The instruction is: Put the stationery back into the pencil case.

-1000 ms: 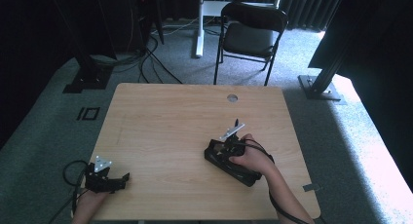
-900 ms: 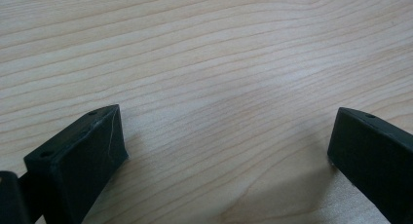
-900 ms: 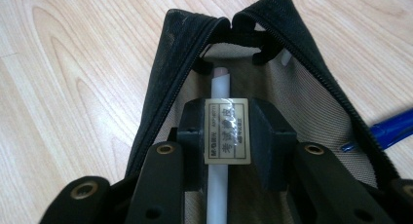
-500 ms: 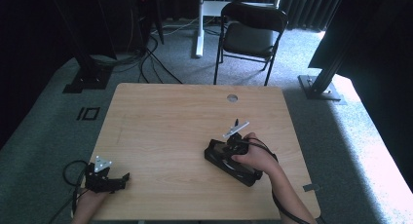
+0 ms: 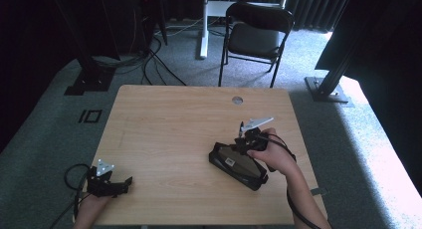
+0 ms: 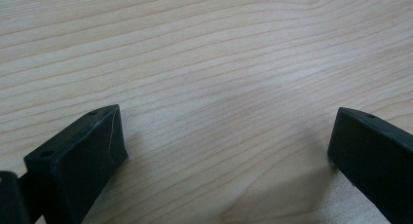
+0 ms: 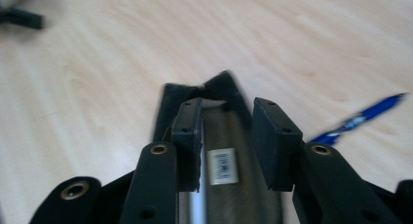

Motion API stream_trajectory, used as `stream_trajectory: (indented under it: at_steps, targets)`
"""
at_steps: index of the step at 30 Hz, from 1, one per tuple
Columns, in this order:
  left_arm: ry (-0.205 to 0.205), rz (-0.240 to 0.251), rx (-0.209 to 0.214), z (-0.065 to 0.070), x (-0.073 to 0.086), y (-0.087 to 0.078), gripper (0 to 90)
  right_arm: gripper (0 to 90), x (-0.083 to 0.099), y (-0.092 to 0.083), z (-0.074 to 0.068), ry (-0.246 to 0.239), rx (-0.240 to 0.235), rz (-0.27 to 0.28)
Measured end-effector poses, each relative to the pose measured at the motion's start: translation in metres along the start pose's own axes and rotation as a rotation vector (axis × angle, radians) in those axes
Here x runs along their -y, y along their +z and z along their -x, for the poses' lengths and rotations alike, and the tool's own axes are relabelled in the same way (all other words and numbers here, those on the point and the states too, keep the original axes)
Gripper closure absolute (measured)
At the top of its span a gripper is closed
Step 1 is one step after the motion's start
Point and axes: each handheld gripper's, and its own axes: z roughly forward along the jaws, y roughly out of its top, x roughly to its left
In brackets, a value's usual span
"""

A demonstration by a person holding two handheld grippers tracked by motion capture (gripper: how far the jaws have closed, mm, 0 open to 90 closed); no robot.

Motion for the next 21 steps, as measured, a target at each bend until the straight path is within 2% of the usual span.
stream_trajectory:
  at_steps: [3, 4, 5, 7, 8, 9, 11, 12, 17, 19, 21]
  targets:
    - [0.0, 0.0, 0.0, 0.0, 0.0, 0.0, 0.6, 63.9, 0.001, 0.002, 0.011, 0.029, 0.045, 0.047]
    - [0.0, 0.0, 0.0, 0.0, 0.0, 0.0, 0.6, 63.9, 0.001, 0.002, 0.011, 0.029, 0.045, 0.047]
    - [0.0, 0.0, 0.0, 0.0, 0.0, 0.0, 0.6, 62.9, 0.001, 0.003, 0.016, 0.054, 0.076, 0.074]
    - [0.0, 0.0, 0.0, 0.0, 0.0, 0.0, 0.5, 62.4, 0.001, 0.004, 0.019, 0.056, 0.089, 0.082]
    - [0.0, 0.0, 0.0, 0.0, 0.0, 0.0, 0.5, 62.2, 0.001, 0.007, 0.023, 0.07, 0.119, 0.101]
    - [0.0, 0.0, 0.0, 0.0, 0.0, 0.0, 0.5, 62.2, 0.001, 0.007, 0.023, 0.07, 0.119, 0.101]
    - [0.0, 0.0, 0.0, 0.0, 0.0, 0.0, 0.5, 61.9, 0.001, 0.011, 0.027, 0.075, 0.154, 0.112]
    - [0.0, 0.0, 0.0, 0.0, 0.0, 0.0, 0.5, 61.9, 0.001, 0.015, 0.032, 0.094, 0.181, 0.11]
    - [0.0, 0.0, 0.0, 0.0, 0.0, 0.0, 0.5, 61.7, 0.002, 0.025, 0.042, 0.138, 0.215, 0.101]
    - [0.0, 0.0, 0.0, 0.0, 0.0, 0.0, 0.5, 61.1, 0.002, 0.033, 0.05, 0.162, 0.238, 0.088]
    - [0.0, 0.0, 0.0, 0.0, 0.0, 0.0, 0.6, 60.9, 0.002, 0.036, 0.052, 0.178, 0.241, 0.085]
